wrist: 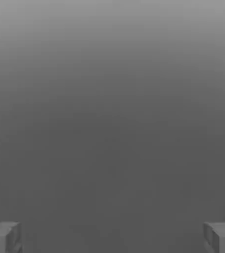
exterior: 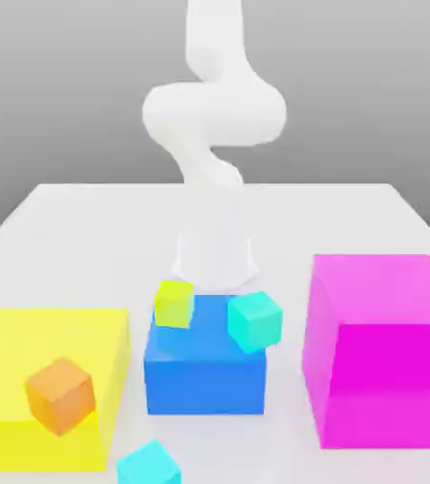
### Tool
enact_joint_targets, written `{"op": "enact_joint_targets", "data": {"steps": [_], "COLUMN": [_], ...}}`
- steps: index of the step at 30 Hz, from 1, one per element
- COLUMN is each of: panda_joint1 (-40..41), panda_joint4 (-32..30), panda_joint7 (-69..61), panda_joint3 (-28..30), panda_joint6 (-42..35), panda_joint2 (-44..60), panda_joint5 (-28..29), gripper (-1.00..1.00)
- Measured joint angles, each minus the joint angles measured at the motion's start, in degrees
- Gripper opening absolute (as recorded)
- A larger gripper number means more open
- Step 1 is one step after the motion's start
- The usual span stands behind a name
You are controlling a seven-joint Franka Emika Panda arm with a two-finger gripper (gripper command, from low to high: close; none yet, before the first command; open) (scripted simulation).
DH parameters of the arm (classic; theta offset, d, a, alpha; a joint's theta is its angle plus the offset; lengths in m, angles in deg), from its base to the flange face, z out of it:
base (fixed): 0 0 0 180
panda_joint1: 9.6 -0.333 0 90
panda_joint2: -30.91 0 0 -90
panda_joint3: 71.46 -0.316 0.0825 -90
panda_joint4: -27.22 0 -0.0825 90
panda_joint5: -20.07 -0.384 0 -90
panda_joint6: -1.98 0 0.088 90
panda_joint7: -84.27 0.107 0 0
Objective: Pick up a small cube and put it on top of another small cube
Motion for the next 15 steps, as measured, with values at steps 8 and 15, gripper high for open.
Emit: {"op": "enact_joint_targets", "data": {"steps": [8,15], "panda_joint1": [-6.3,-8.9], "panda_joint4": [-0.5,-0.8], "panda_joint7": [-15.9,-29.8], "panda_joint3": [8.0,11.9], "panda_joint6": [4.6,8.4], "panda_joint2": [17.0,31.7], "panda_joint5": [-6.1,-11.8], "gripper": [0.00,0.00]}}
